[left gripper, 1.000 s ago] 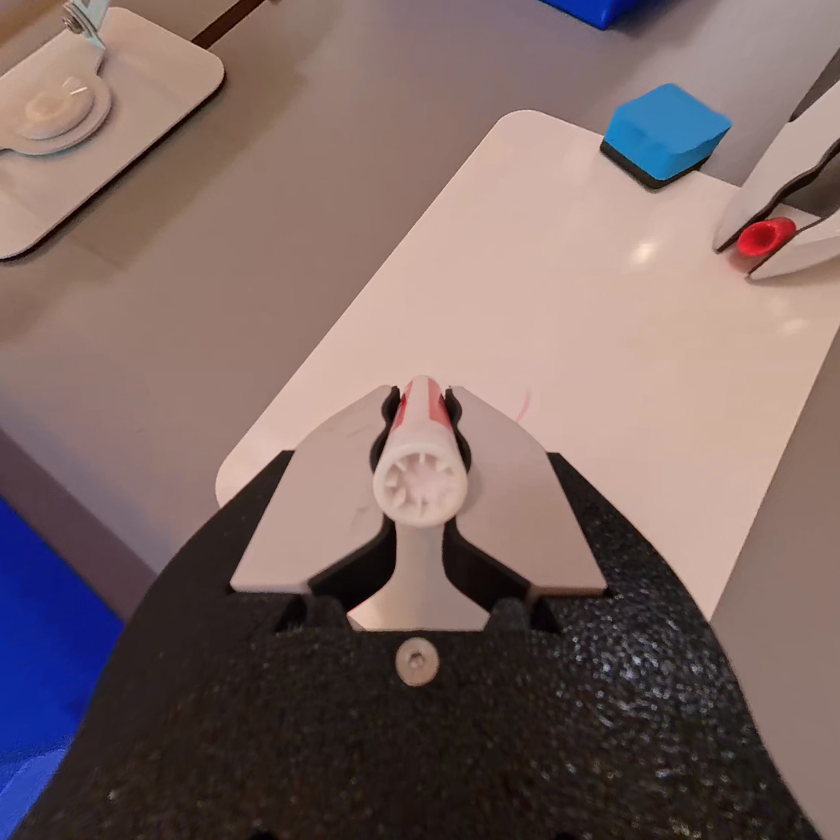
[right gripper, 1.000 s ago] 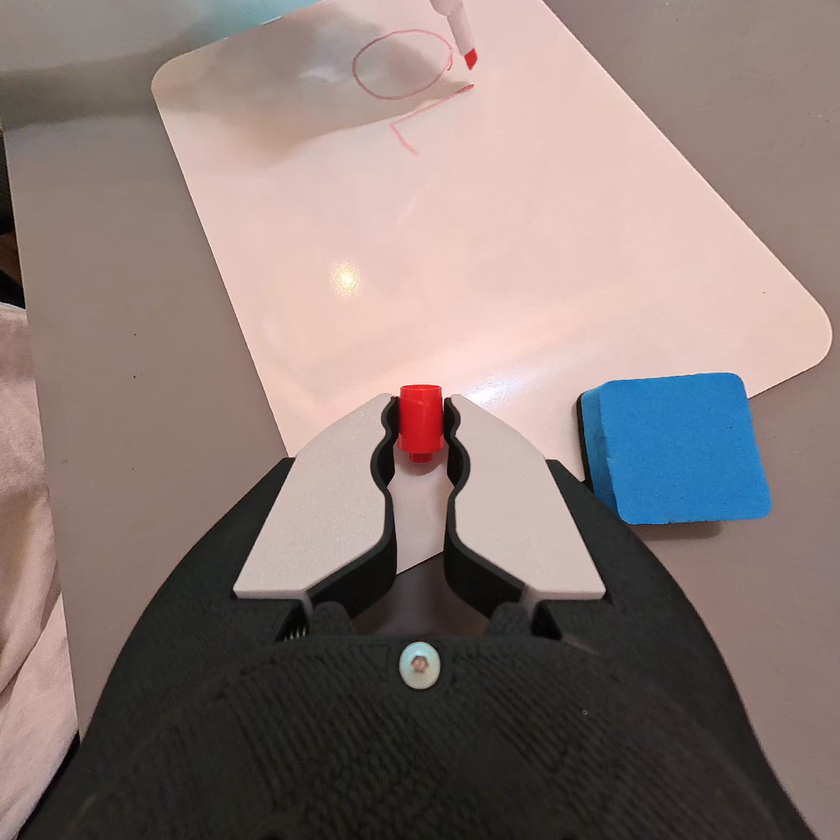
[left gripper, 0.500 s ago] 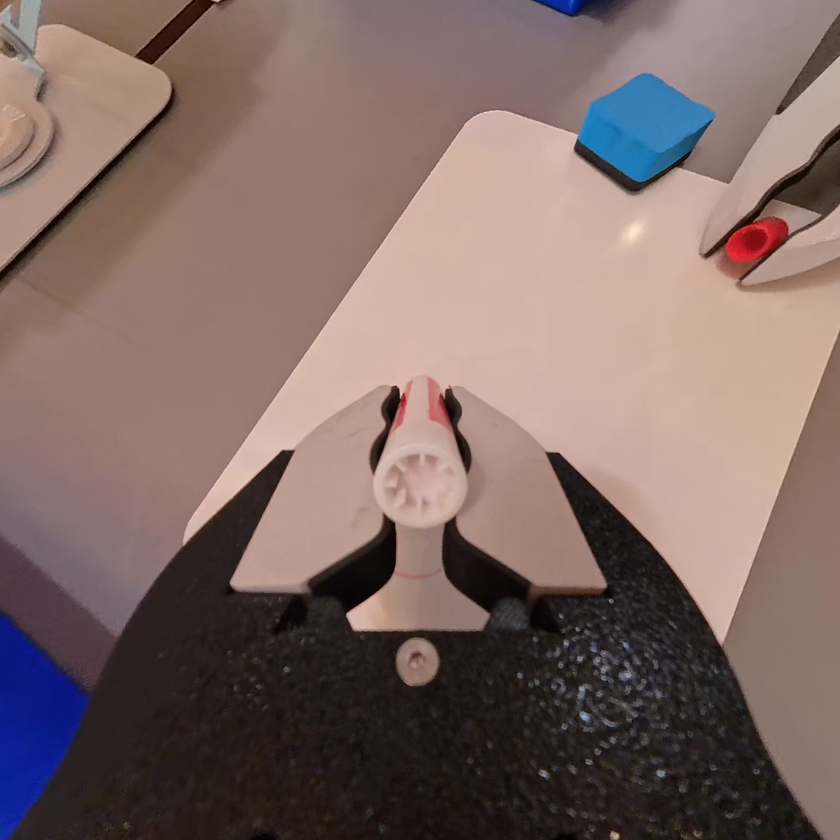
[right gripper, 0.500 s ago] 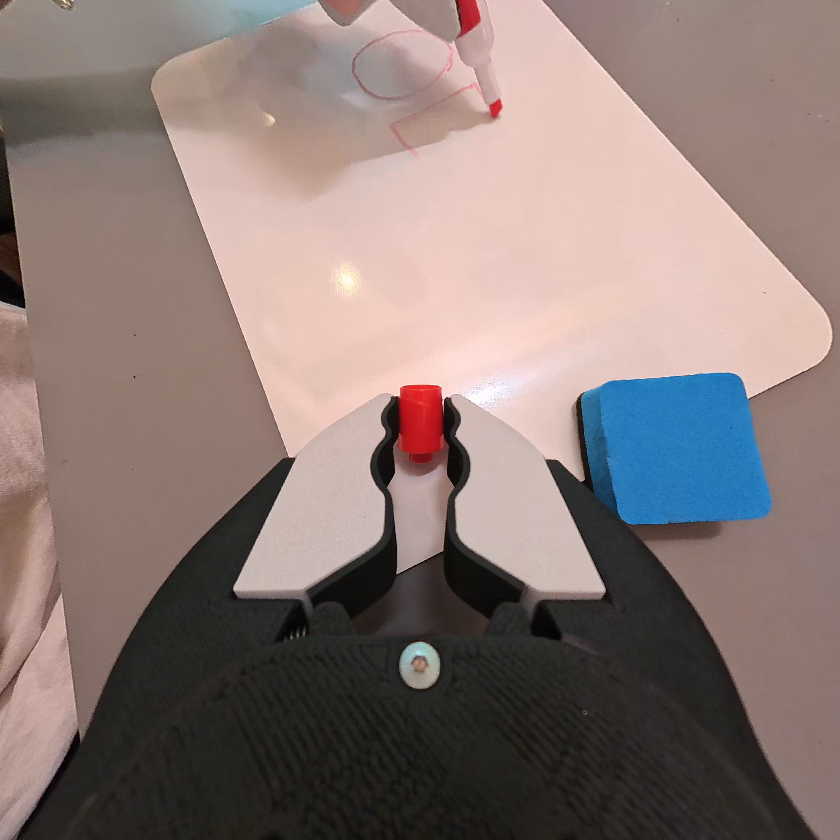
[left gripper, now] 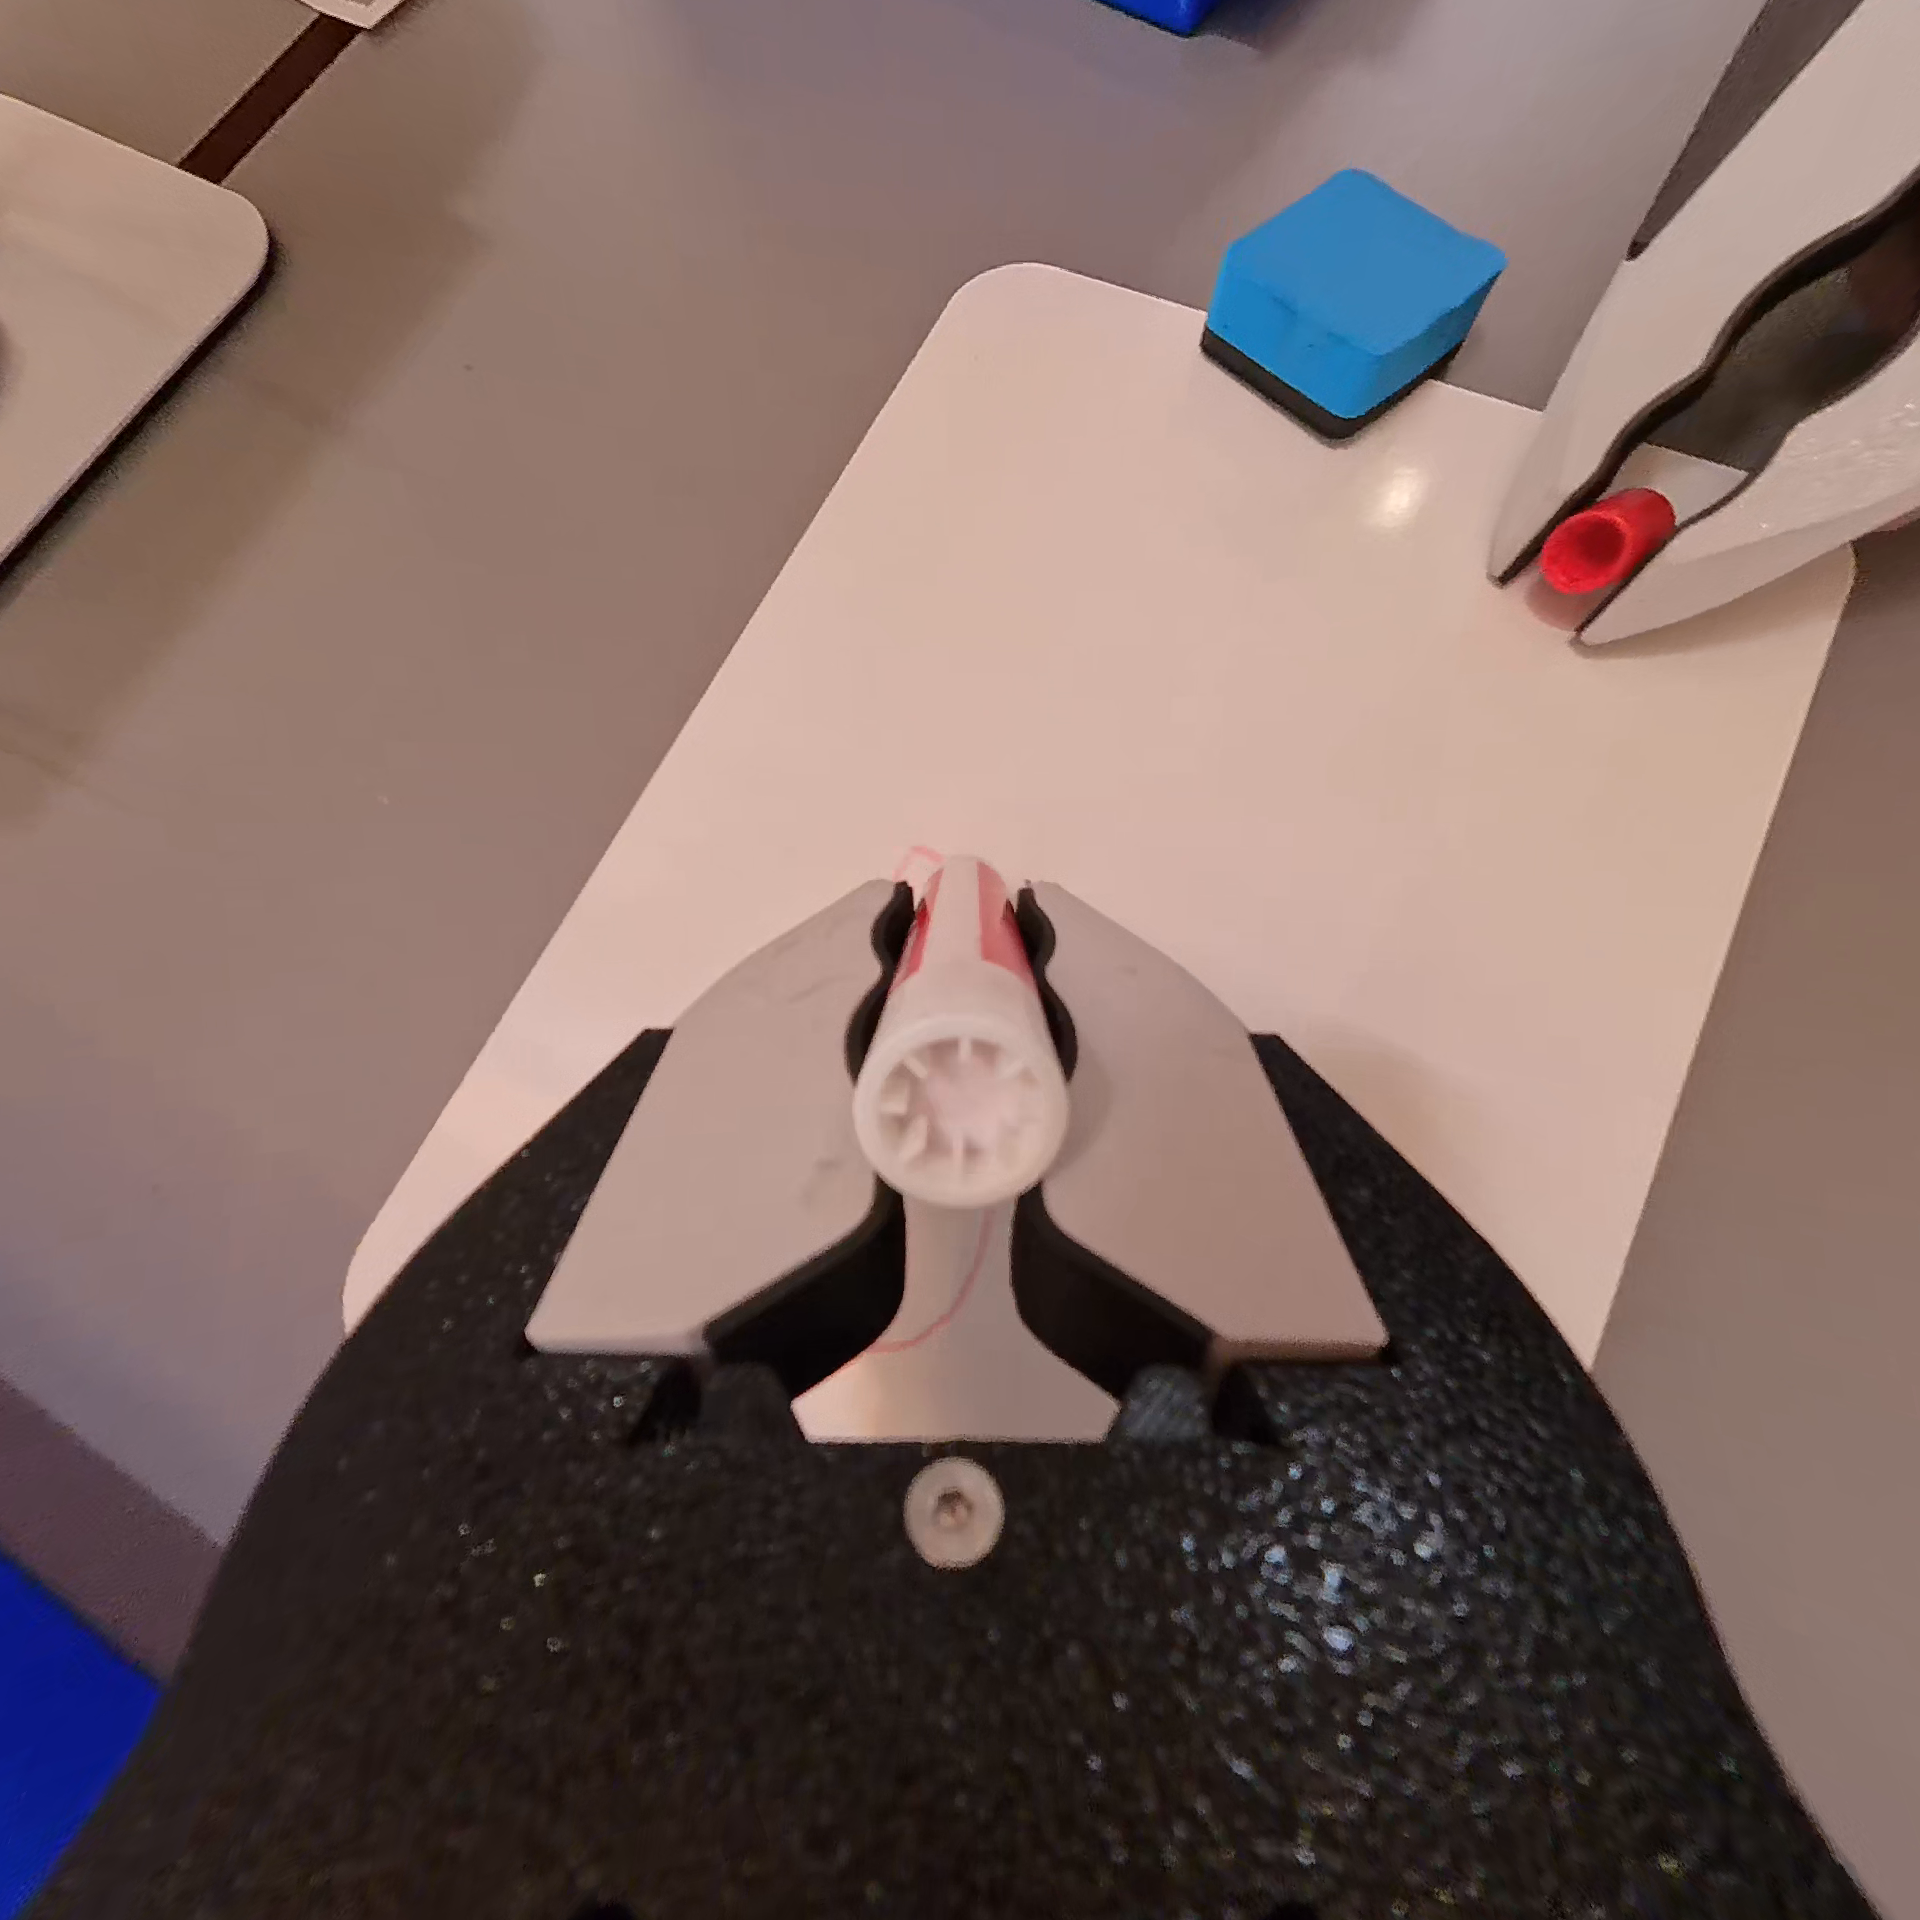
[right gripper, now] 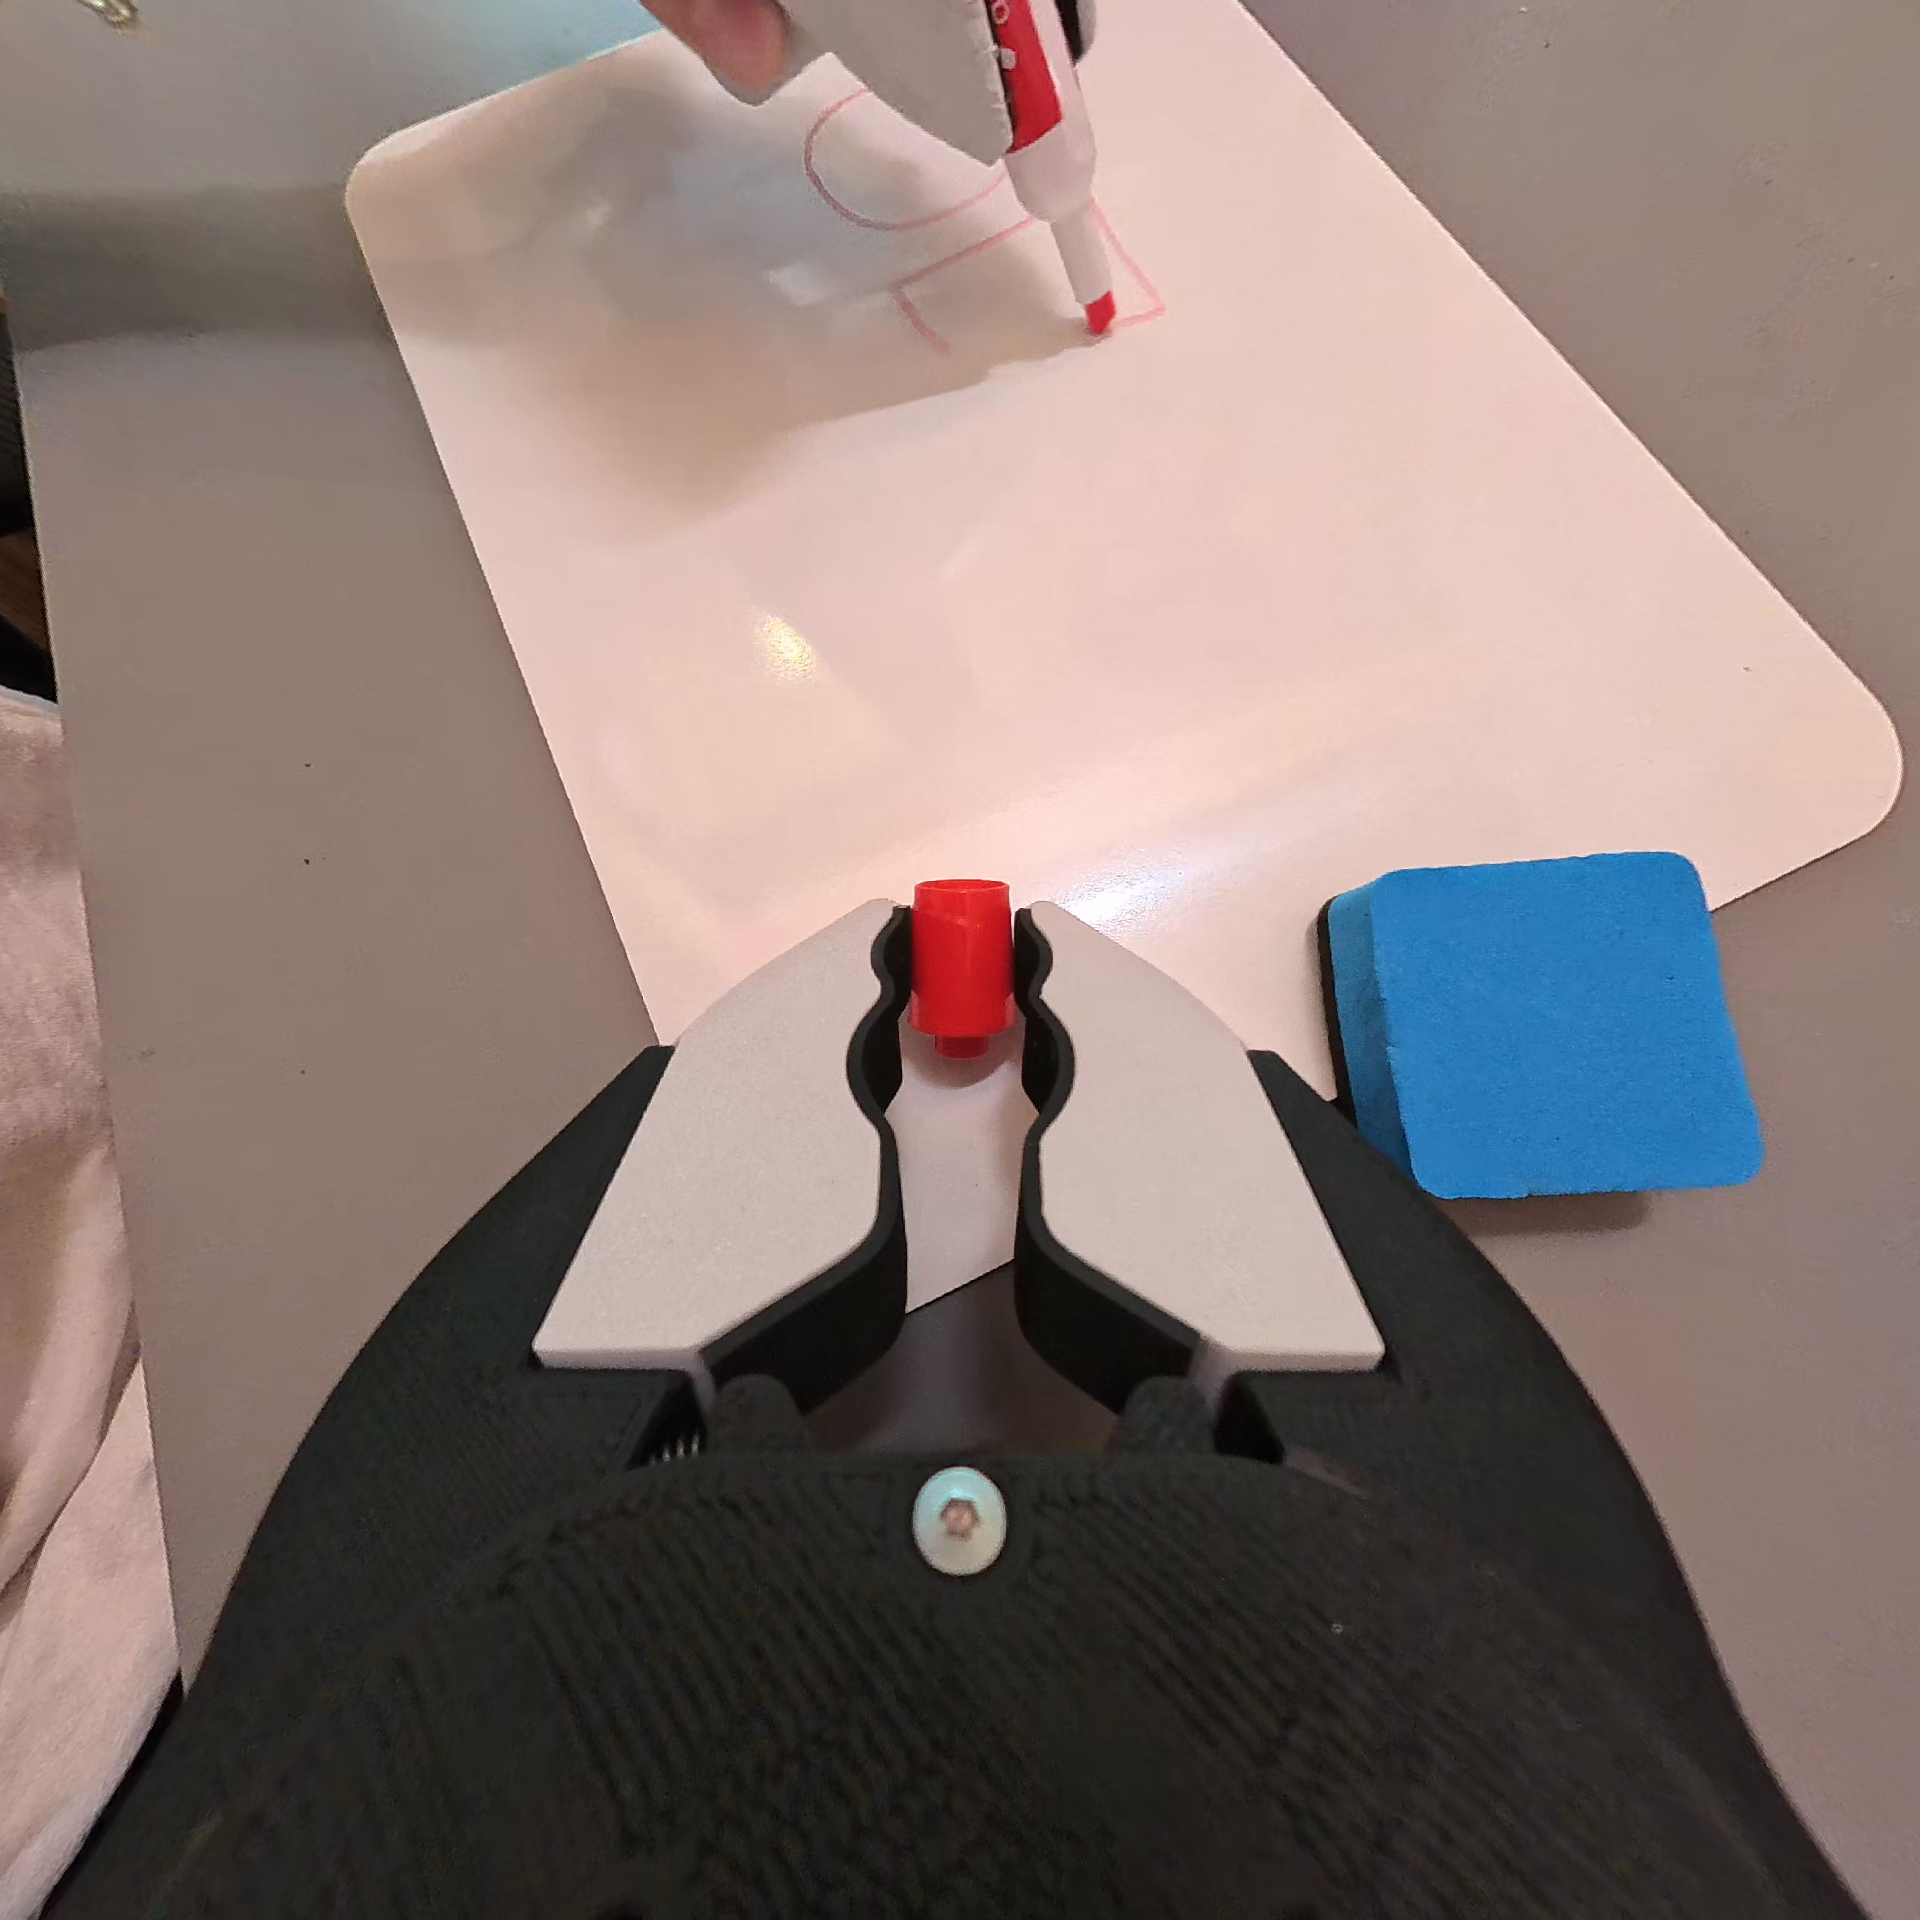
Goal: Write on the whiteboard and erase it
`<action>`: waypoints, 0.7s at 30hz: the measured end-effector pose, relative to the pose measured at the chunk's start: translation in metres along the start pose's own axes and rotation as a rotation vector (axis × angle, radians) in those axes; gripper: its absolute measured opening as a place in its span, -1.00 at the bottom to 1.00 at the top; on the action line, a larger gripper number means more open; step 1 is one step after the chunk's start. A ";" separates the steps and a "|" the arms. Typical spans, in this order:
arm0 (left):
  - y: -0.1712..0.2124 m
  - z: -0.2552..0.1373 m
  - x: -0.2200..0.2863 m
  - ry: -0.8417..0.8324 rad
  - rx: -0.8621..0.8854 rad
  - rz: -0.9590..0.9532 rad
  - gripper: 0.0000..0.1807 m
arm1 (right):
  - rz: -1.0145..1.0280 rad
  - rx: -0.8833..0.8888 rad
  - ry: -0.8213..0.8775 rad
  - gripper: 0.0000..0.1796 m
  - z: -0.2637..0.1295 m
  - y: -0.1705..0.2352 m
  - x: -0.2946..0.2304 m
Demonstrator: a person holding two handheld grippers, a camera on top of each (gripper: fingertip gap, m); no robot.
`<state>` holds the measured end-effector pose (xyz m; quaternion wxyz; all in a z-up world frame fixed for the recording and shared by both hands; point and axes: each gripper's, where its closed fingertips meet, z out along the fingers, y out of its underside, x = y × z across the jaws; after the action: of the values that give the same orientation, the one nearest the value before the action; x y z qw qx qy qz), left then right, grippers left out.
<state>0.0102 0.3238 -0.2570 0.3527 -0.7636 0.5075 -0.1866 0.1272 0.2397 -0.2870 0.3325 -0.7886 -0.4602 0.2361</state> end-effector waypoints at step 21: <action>0.009 -0.013 0.030 0.042 0.000 0.015 -0.79 | 0.000 0.000 0.000 -0.79 0.000 0.000 0.000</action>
<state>0.0085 0.2901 -0.2567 0.3433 -0.7559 0.5204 -0.1999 0.1269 0.2395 -0.2869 0.3327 -0.7885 -0.4603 0.2360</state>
